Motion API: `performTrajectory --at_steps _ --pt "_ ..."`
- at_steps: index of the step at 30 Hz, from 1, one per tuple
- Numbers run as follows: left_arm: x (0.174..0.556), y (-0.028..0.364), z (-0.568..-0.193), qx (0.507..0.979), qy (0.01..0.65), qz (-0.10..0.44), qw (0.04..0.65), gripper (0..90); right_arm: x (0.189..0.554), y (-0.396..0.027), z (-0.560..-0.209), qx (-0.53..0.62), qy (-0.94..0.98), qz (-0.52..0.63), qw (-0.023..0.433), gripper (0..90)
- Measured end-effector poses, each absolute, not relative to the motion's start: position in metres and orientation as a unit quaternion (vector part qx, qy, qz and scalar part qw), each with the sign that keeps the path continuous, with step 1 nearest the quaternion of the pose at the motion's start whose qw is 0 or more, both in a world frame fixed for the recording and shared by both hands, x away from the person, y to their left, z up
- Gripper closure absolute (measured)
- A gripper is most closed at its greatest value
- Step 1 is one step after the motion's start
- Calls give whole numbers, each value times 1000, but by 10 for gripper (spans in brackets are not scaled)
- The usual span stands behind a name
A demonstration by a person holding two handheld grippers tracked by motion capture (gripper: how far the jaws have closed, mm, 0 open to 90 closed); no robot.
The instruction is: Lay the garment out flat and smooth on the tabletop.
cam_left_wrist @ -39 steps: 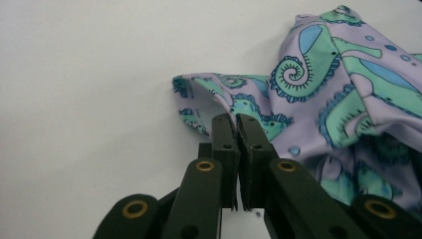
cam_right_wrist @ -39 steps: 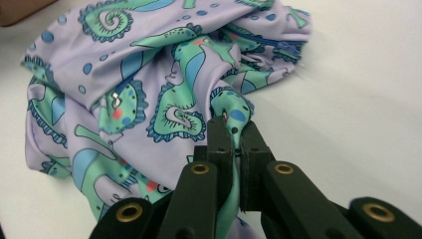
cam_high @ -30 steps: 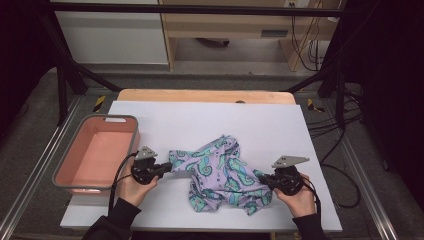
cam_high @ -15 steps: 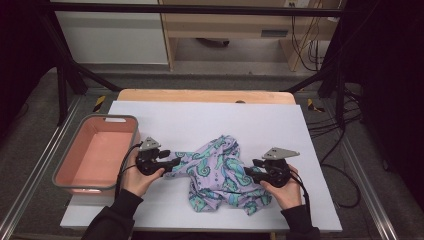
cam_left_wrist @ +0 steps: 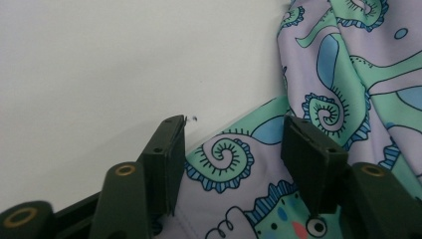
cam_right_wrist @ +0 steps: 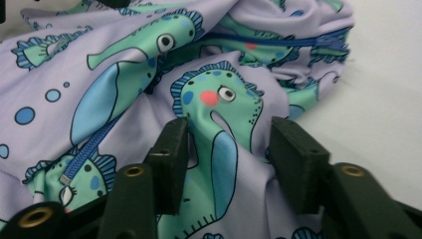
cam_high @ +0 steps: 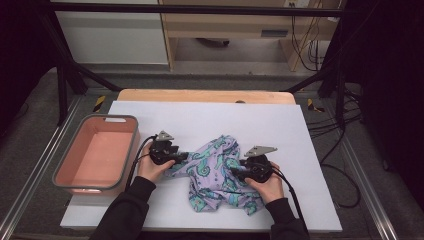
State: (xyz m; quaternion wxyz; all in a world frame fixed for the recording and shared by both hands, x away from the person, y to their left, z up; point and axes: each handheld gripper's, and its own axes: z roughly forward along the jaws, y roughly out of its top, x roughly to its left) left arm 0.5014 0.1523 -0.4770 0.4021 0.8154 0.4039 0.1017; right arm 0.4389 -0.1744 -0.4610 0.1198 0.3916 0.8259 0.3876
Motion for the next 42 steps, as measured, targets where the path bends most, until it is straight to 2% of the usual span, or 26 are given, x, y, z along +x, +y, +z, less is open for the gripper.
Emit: performTrajectory --at_steps 4,7,9,12,18,23,30,33,37,40,41,42 --pt "498 149 -478 824 396 102 393 628 440 -173 -464 392 831 386 87 713" --pt "496 150 -476 831 395 98 380 773 439 -173 -463 386 837 381 76 835" --pt "494 150 -475 834 394 94 374 862 439 -174 -461 388 835 385 66 863" --pt "493 154 -472 835 395 94 372 890 438 -180 -456 390 832 389 65 871" --pt "489 164 -460 817 405 112 395 896 434 -193 -443 395 823 399 86 872" --pt "472 180 -440 802 413 125 413 897 425 -213 -424 393 818 405 114 872" --pt "440 195 -449 810 429 103 387 897 409 -200 -438 355 857 366 72 861" --pt "437 197 -458 809 430 92 390 896 410 -194 -440 354 857 367 76 777" --pt "442 196 -461 808 429 92 394 894 424 -199 -425 375 823 413 100 642" --pt "446 194 -461 806 424 94 402 885 437 -201 -417 395 797 438 133 564" --pt "448 193 -460 803 422 92 410 855 442 -201 -417 403 791 437 143 552" --pt "450 192 -460 800 420 92 419 784 447 -201 -419 410 790 431 149 553"
